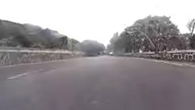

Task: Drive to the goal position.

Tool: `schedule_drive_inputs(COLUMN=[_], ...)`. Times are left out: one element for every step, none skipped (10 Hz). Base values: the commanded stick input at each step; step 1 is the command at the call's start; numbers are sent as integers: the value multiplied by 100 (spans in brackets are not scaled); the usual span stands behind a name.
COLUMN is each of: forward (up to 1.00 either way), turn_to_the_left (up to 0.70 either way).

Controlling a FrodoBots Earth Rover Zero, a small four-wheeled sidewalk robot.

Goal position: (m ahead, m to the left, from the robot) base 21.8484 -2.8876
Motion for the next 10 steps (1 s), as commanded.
schedule_drive_inputs(forward=[100,100,100,100,100,100,100,100,100,100], turn_to_the_left=[0,0,0,0,0,0,0,0,0,-1])
